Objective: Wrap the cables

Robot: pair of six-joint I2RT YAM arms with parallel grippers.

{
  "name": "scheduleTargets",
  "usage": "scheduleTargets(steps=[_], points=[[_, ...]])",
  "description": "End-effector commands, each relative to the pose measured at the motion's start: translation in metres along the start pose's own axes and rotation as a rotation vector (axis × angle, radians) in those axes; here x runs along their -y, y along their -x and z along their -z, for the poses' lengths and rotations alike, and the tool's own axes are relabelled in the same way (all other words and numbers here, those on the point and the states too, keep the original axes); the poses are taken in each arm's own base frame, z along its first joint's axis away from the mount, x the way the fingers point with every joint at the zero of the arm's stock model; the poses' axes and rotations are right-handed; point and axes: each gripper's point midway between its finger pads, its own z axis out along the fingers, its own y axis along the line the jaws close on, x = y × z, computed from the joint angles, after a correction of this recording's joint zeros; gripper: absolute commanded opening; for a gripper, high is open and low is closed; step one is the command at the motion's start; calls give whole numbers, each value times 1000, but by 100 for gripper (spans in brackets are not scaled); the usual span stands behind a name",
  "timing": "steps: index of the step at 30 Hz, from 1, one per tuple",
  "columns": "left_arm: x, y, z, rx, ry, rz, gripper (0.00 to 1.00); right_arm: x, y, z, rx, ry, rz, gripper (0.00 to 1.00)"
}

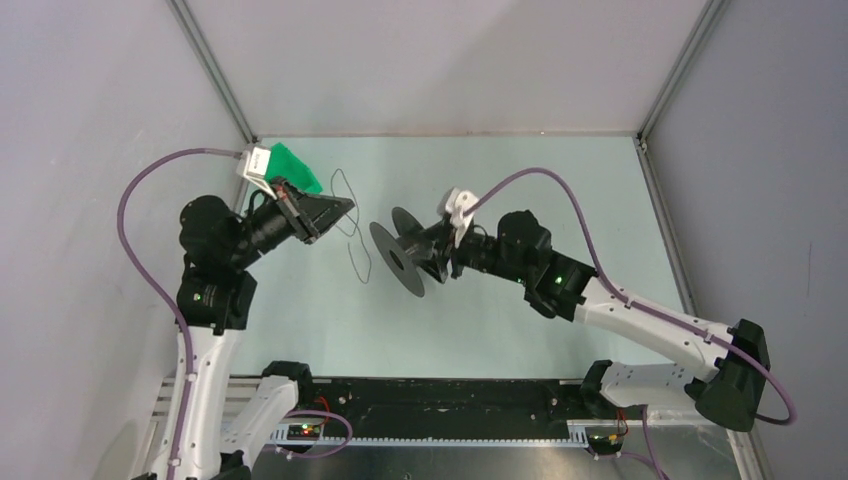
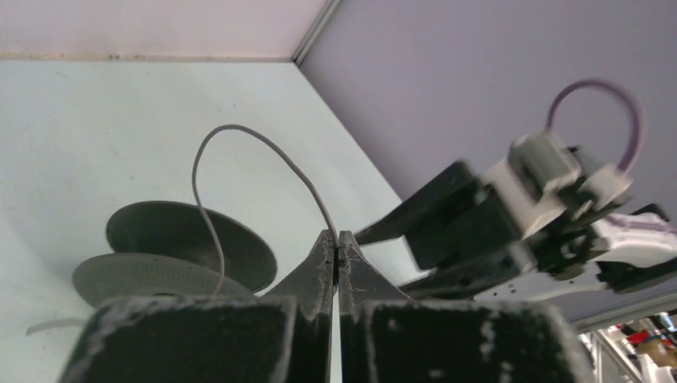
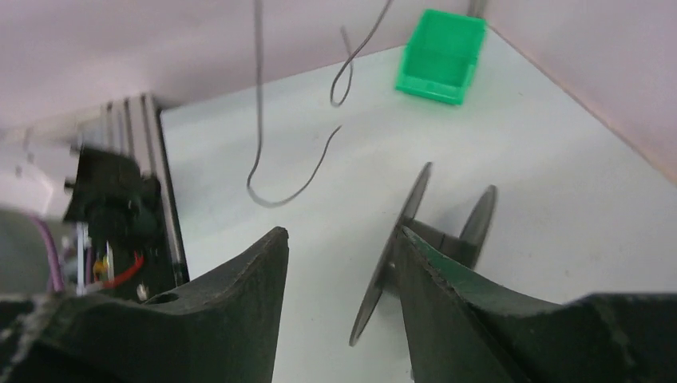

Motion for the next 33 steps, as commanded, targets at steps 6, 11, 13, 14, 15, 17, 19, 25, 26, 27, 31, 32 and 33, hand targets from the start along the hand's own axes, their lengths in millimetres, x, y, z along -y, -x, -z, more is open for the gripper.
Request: scheduleTargets(steps=[6, 11, 13, 14, 15, 17, 19, 25, 26, 27, 31, 32, 33], points=[[49, 36, 21, 125, -62, 143, 0, -79, 31, -1, 263, 297, 340, 57], [48, 36, 18, 134, -66, 213, 0, -75, 29, -23, 276, 206, 255, 59], [47, 35, 17, 133, -67, 236, 0, -75, 26, -32, 273, 191, 217, 59], [46, 35, 17, 135, -68, 241, 0, -78, 21, -36, 260, 200, 191, 59], [46, 35, 16, 136, -68, 251, 0, -80, 19, -40, 252, 207, 178, 59], [44, 34, 15, 138, -69, 267, 0, -86, 12, -46, 233, 238, 142, 59], [42, 35, 13, 147, -73, 279, 0, -92, 2, -49, 201, 267, 94, 57], [34, 30, 5, 156, -94, 300, 7, -87, 5, -40, 164, 247, -54, 3], [30, 29, 4, 159, -83, 284, 11, -84, 16, -31, 182, 242, -78, 0], [20, 25, 1, 158, -49, 286, 24, -77, 16, -27, 162, 232, -129, 0], [-21, 9, -11, 145, 70, 245, 53, -39, 41, 6, 182, 137, -268, 0], [-28, 6, -13, 142, 89, 242, 55, -33, 48, 20, 189, 107, -290, 0], [-41, 2, -17, 141, 132, 235, 57, -15, 49, 25, 193, 44, -328, 0]])
